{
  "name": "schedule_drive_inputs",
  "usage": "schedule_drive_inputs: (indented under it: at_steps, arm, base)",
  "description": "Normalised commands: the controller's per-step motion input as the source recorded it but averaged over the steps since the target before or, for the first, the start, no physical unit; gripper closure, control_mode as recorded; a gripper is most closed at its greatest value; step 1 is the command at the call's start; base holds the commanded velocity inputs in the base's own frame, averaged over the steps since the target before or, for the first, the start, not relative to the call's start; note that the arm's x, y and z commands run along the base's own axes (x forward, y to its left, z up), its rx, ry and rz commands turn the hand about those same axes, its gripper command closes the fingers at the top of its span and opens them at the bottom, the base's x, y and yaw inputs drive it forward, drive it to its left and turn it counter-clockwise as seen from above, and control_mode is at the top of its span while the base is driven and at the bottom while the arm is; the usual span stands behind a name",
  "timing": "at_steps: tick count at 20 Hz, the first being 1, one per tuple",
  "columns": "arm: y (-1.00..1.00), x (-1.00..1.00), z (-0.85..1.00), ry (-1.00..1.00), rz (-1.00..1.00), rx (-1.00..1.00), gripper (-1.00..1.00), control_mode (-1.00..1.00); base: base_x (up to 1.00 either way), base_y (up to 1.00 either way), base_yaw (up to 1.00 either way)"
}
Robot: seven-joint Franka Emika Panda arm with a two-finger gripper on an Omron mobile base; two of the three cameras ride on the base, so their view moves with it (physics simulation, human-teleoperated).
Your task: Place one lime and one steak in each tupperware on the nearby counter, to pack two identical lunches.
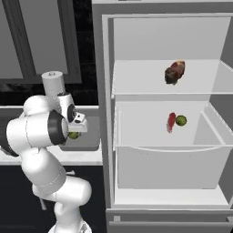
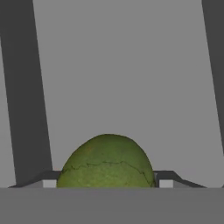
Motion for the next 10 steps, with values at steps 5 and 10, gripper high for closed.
schedule_drive_inputs:
  at_steps: [5,10]
  arm:
    - [-0.06,0.68,0.00,0.00,0.00,0.00,1.00,-1.00]
    - [-0.11,0.97,0.04,0.05,0.00,0.00,1.00,-1.00]
  base:
    - [0.00,0.00,0.00]
    - [0.00,0.00,0.00]
